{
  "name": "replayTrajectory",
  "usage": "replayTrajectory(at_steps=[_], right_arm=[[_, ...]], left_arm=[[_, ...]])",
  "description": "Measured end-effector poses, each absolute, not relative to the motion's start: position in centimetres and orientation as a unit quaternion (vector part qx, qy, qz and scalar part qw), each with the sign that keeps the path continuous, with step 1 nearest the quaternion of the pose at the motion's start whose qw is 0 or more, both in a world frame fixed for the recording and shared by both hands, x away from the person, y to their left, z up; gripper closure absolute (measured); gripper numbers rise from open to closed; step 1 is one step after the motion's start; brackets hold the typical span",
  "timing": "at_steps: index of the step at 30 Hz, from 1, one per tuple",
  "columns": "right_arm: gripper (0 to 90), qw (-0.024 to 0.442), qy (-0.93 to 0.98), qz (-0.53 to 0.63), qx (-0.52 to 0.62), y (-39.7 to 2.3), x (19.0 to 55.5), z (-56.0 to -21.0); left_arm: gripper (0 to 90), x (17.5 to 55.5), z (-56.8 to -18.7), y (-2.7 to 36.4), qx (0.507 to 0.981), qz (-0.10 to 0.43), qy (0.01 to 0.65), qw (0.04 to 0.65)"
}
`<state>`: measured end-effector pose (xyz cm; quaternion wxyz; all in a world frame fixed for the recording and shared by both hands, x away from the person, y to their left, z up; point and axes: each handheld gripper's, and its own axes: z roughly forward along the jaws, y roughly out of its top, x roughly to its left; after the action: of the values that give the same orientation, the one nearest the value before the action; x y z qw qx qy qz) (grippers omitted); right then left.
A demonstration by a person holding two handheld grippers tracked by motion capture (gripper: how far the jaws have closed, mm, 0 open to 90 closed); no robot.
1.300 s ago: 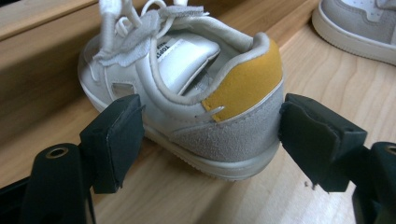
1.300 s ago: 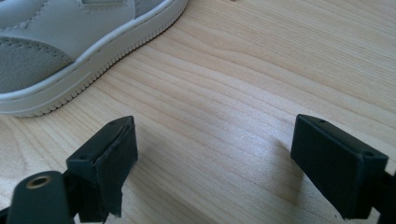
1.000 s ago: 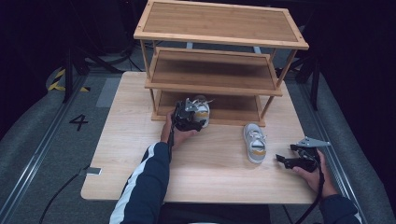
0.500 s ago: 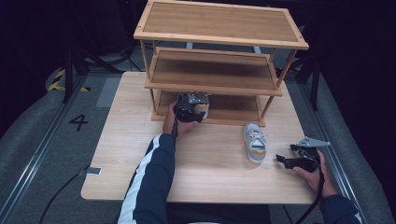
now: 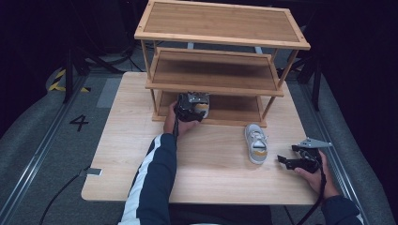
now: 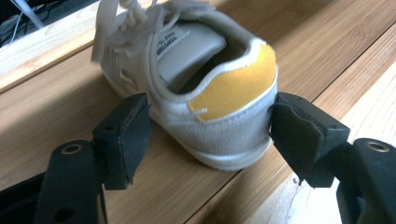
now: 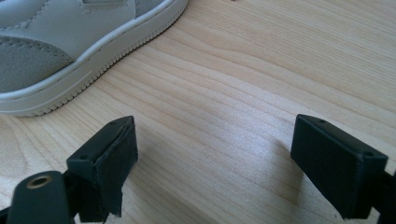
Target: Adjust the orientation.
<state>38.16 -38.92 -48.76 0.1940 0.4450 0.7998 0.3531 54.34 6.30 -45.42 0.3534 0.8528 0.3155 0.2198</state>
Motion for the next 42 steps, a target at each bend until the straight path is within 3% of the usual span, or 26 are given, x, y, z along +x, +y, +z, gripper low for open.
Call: replayTrajectory(at_steps=[9,27,42], right_arm=[[15.1,0.194,0.8,0.353,0.444,-38.9,38.1,-48.8],[15.1,0.194,0.8,0.353,0.445,-38.9,38.1,-48.8],[15.1,0.194,0.8,0.353,0.444,-38.9,38.1,-48.8]], left_arm=[[27.9,52.3,-45.6,7.3,0.843,0.202,0.334,0.369],[27.4,47.5,-46.4,10.7,0.878,0.188,0.295,0.327],[26.6,43.9,-46.2,13.2,0.879,0.167,0.29,0.341]])
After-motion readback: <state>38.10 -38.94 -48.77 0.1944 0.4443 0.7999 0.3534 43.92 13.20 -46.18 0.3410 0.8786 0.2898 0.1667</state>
